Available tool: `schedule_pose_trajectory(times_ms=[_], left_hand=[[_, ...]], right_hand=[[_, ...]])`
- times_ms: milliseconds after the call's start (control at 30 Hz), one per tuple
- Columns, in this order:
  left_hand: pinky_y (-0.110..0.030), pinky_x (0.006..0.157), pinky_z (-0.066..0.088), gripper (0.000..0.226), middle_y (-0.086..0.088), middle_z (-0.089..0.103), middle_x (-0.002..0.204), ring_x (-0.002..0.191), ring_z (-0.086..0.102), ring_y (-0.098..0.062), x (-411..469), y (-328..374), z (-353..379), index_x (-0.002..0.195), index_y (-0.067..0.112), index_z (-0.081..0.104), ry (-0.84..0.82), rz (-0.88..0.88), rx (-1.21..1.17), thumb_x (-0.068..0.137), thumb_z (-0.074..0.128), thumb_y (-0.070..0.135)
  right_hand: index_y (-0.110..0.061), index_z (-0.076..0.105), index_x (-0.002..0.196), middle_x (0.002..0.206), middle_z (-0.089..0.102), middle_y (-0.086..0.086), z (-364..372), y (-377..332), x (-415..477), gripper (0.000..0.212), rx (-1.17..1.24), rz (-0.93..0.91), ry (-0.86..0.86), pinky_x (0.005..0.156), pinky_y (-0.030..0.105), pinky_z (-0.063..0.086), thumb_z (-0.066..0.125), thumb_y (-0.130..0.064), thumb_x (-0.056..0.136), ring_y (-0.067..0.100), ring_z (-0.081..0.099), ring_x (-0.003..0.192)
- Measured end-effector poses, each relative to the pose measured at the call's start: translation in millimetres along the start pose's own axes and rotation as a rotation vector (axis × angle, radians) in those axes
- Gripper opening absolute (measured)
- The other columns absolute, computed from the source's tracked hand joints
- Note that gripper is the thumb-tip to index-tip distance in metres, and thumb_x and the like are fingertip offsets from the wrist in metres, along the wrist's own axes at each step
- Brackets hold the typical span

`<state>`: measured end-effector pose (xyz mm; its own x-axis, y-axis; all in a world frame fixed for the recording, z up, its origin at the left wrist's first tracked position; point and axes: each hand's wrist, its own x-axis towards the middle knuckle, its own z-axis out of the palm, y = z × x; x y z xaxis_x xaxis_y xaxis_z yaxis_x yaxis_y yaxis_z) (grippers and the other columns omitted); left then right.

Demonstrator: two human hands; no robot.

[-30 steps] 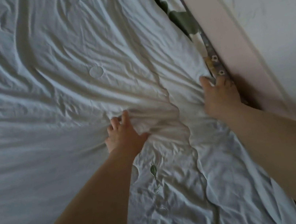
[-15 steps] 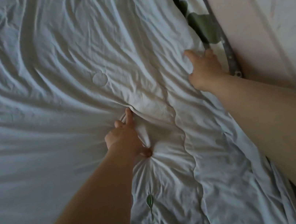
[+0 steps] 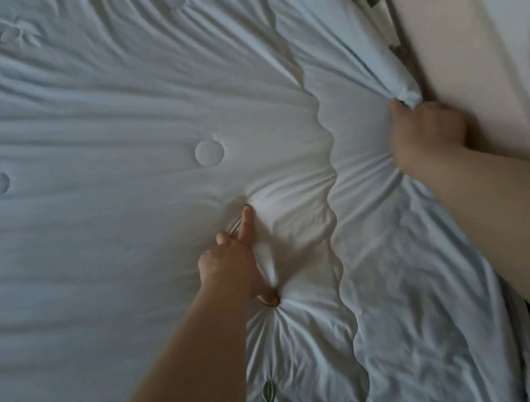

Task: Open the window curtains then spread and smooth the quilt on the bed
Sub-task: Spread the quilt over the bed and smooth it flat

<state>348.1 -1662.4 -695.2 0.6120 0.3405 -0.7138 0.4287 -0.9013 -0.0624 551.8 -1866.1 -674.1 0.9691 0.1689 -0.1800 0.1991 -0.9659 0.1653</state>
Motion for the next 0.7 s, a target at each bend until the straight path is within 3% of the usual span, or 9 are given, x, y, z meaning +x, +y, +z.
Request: schedule_pose_trajectory(times_ms=[67,167,233,333,400,467,533,600,700], left_hand=[[-0.039,0.092,0.047,0.158,-0.014,0.034,0.139,0.119,0.053,-0.032,3.1,-1.3,0.5,0.142,0.033,-0.034,0.0,-0.002,-0.004,0.045,0.087,0.06],[-0.039,0.092,0.047,0.16,-0.013,0.034,0.138,0.119,0.052,-0.032,6.5,-0.8,2.1,0.141,0.034,-0.035,0.005,0.011,-0.015,0.043,0.088,0.059],[-0.04,0.094,0.045,0.158,-0.013,0.033,0.141,0.122,0.05,-0.031,8.3,-4.5,1.8,0.141,0.035,-0.034,0.003,0.034,-0.032,0.043,0.086,0.063],[-0.043,0.103,0.04,0.139,-0.004,0.034,0.149,0.132,0.043,-0.027,14.9,-18.7,-3.9,0.146,0.041,-0.019,0.057,0.122,-0.112,0.046,0.07,0.081],[-0.042,0.102,0.041,0.111,0.001,0.044,0.143,0.128,0.047,-0.025,22.9,-26.8,-10.8,0.147,0.043,0.008,0.244,0.181,-0.167,0.057,0.055,0.086],[-0.041,0.097,0.042,0.08,-0.002,0.051,0.127,0.118,0.051,-0.027,35.7,-26.9,-18.9,0.137,0.038,0.035,0.505,0.241,-0.149,0.071,0.048,0.079],[-0.041,0.095,0.04,0.065,-0.006,0.051,0.121,0.112,0.05,-0.03,56.2,-22.1,-29.8,0.128,0.03,0.048,0.687,0.261,-0.107,0.077,0.045,0.07],[-0.042,0.101,0.035,0.069,-0.008,0.048,0.129,0.12,0.045,-0.032,81.1,-17.3,-43.5,0.132,0.025,0.048,0.79,0.256,-0.087,0.077,0.039,0.066],[-0.046,0.117,0.013,0.073,-0.008,0.024,0.154,0.143,0.018,-0.029,118.1,-16.7,-66.5,0.148,0.028,0.026,0.756,0.204,-0.081,0.086,0.036,0.065]], right_hand=[[-0.003,0.038,0.139,0.14,0.032,0.03,3.5,-21.2,2.3,0.044,-0.084,0.01,0.051,0.107,0.052,0.027,0.029,-0.008,0.097,0.044,0.035,0.127],[0.009,0.033,0.14,0.153,0.017,0.029,6.4,-60.0,-4.8,0.053,0.038,-0.336,0.232,0.116,0.053,0.006,0.043,-0.01,0.092,0.044,0.017,0.142],[0.001,0.024,0.146,0.157,0.01,0.023,9.9,-90.5,-13.2,0.064,0.139,-0.491,0.117,0.118,0.05,0.004,0.046,-0.025,0.092,0.038,0.01,0.145],[-0.018,0.007,0.152,0.16,-0.003,0.012,30.8,-98.6,-12.0,0.075,0.15,-0.32,-0.099,0.116,0.055,-0.004,0.031,-0.056,0.092,0.029,-0.006,0.147],[-0.025,0.003,0.152,0.16,-0.003,0.011,47.5,-82.2,-10.2,0.083,0.109,-0.236,-0.076,0.114,0.057,-0.006,0.022,-0.072,0.086,0.028,-0.007,0.147],[-0.029,0.005,0.152,0.16,-0.001,0.011,59.8,-69.7,-10.3,0.086,0.117,-0.227,0.011,0.115,0.056,-0.004,0.019,-0.078,0.082,0.028,-0.006,0.147],[-0.03,0.007,0.152,0.161,0.0,0.011,66.9,-67.8,-9.8,0.085,0.155,-0.238,0.06,0.115,0.055,-0.003,0.02,-0.078,0.083,0.028,-0.004,0.148],[-0.031,0.009,0.151,0.161,0.002,0.01,71.2,-69.3,-8.9,0.083,0.184,-0.235,0.082,0.115,0.052,-0.003,0.022,-0.077,0.083,0.027,-0.003,0.148],[-0.029,0.021,0.15,0.159,0.012,0.01,77.6,-66.9,-5.8,0.078,0.22,-0.256,0.158,0.117,0.053,0.004,0.028,-0.069,0.083,0.028,0.007,0.147]])
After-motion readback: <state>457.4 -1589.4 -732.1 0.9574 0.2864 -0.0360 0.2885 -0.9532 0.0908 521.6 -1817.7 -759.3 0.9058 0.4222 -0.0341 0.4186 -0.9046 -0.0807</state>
